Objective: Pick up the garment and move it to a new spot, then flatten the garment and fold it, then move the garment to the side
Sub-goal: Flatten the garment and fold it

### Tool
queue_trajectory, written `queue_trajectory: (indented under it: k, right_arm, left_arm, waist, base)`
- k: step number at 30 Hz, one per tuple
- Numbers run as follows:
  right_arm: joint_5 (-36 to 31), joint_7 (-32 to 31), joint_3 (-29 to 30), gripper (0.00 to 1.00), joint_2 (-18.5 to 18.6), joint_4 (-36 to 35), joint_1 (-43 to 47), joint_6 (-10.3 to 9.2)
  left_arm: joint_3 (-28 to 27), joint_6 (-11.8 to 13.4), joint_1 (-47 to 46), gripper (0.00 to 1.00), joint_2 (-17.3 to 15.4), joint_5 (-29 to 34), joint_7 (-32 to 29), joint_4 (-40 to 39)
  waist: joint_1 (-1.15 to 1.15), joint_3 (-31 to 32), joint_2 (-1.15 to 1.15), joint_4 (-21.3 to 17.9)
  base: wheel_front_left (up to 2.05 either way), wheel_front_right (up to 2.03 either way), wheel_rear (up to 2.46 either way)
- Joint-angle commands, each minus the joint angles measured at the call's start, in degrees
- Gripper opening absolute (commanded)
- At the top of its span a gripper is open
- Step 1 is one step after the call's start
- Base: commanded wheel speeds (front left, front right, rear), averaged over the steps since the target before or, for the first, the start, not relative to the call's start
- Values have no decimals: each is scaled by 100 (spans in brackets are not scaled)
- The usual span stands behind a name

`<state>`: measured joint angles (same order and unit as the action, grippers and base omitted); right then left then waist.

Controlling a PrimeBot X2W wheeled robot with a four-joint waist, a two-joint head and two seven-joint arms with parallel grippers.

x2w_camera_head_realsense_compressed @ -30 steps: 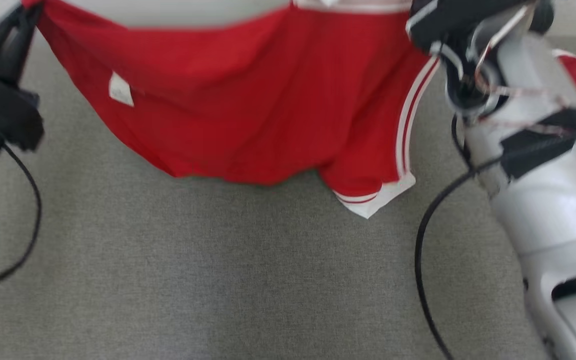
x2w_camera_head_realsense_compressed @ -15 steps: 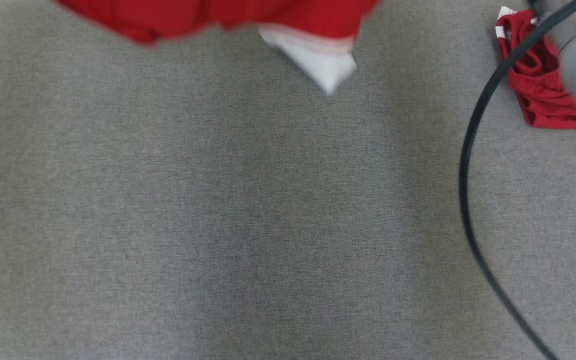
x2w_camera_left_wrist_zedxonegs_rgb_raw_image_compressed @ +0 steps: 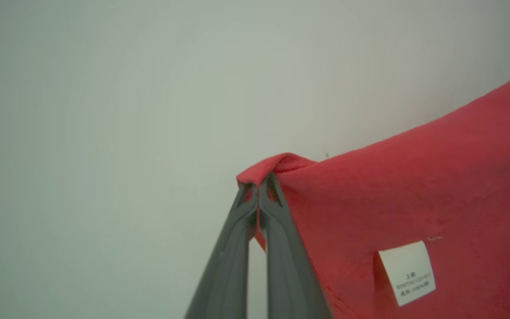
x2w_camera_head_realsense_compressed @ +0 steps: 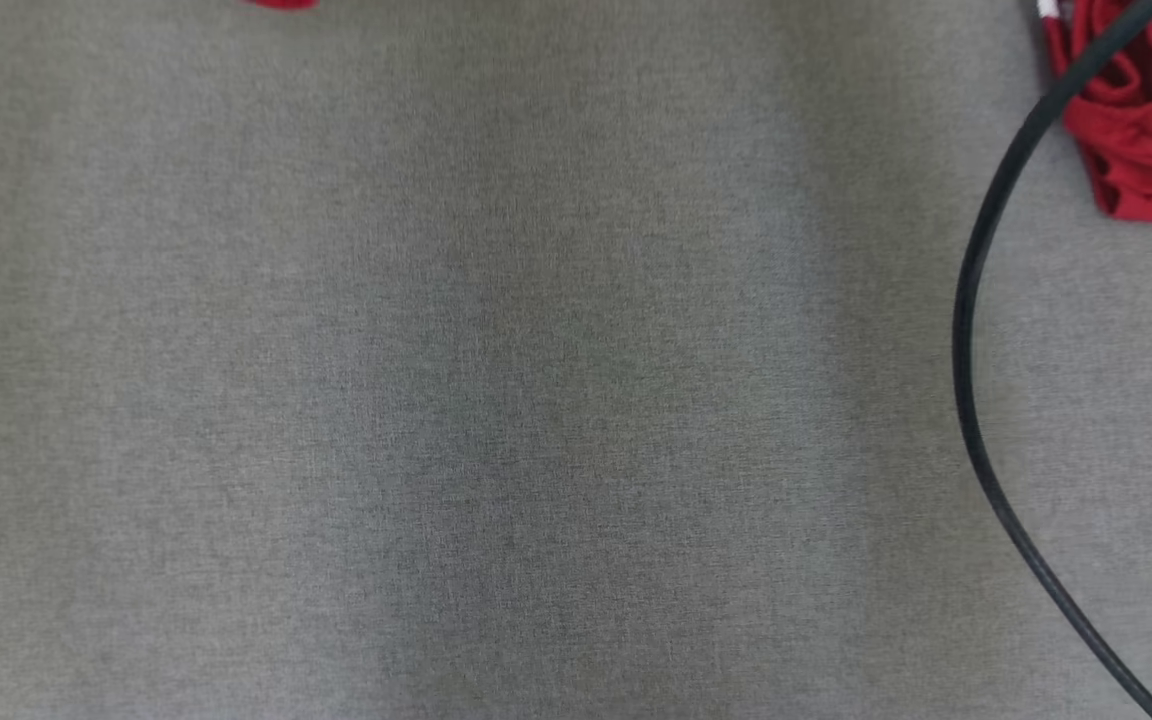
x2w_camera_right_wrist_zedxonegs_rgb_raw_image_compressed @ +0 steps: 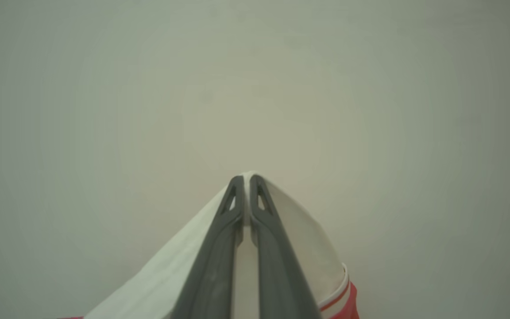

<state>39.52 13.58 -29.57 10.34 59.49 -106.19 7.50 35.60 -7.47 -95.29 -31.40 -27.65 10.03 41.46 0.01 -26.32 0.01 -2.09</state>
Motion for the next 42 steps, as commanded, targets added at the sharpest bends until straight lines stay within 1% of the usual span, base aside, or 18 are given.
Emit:
queue_trajectory:
  k: [1,6,10,11,14,15,16,17,22,23,26,28,31,34,37,40,42]
  right_arm:
    - [69,40,-142,0,38,-83,204,-3]
    - [347,101,-501,0,143,-523,784,-3]
    - [673,109,-807,0,306,-993,1546,-3]
    - [673,109,-807,0,306,-993,1546,-3]
    - [949,131,-1009,0,466,-1392,2253,-3]
    - [1126,137,-1118,0,611,-1682,2723,-3]
    - [1226,141,-1147,0,681,-1830,2984,-3]
    - [1226,141,-1147,0,681,-1830,2984,-3]
    - [1539,152,-1254,0,1009,-2591,4341,-3]
    - [1590,158,-1237,0,1129,-2878,4838,-3]
    - [1623,160,-1189,0,1225,-3259,5592,-3]
    - [1655,162,-1102,0,1261,-3457,6063,-3]
    - [1602,163,-887,0,1293,-3727,6752,-3]
    - [1494,154,-721,0,1283,-4002,7430,-3]
    - [1410,89,-496,0,1266,-4266,8093,-3]
    - [1297,-85,-195,0,1214,-4546,8824,-3]
    - [1164,-291,11,0,1194,-4742,9227,-3]
  left_arm:
    - [46,4,214,0,-25,-75,110,45]
    - [5,40,808,0,13,-239,402,-109]
    - [-60,205,1649,0,-20,-340,488,-476]
    - [-60,205,1649,0,-20,-340,488,-476]
    - [-182,374,2383,0,-58,-422,522,-887]
    - [-302,513,2895,0,-102,-481,518,-1267]
    - [-391,598,3197,0,-110,-528,520,-1471]
    - [-391,598,3197,0,-110,-528,520,-1471]
    - [-697,1000,4684,0,-115,-661,522,-2504]
    - [-812,1133,5228,0,-82,-687,522,-2825]
    - [-955,1316,5981,0,31,-699,519,-3209]
    - [-1073,1371,6417,0,104,-708,519,-3360]
    - [-1261,1502,7018,0,310,-653,519,-3552]
    - [-1468,1524,7571,0,548,-666,519,-3647]
    - [-1577,1458,7997,0,811,-600,520,-3608]
    - [-1693,1308,8329,0,1068,-504,519,-3489]
    - [-1763,1246,8487,0,1156,-364,519,-3349]
  waist:
    - [-1,-172,-1,27]
    - [-1,-130,-1,5]
    - [-1,117,-1,-59]
    - [-1,117,-1,-59]
    - [-1,409,-1,-105]
    - [-1,588,-1,-136]
    - [-1,666,-1,-143]
    - [-1,666,-1,-143]
    - [-1,973,-1,-122]
    - [-1,1071,-1,-104]
    - [-1,1209,-1,-70]
    - [-1,1299,-1,-47]
    - [-1,1437,-1,-12]
    - [-1,1559,-1,4]
    - [-1,1681,-1,55]
    - [-1,1808,-1,96]
    - [-1,1889,-1,85]
  base:
    - [0,0,0]
    - [0,0,0]
    - [0,0,0]
    - [0,0,0]
    - [0,0,0]
    - [0,0,0]
    - [0,0,0]
    - [0,0,0]
    - [0,0,0]
    - [0,0,0]
    - [0,0,0]
    - [0,0,0]
    - [0,0,0]
    - [0,0,0]
    - [0,0,0]
    - [0,0,0]
    - [0,0,0]
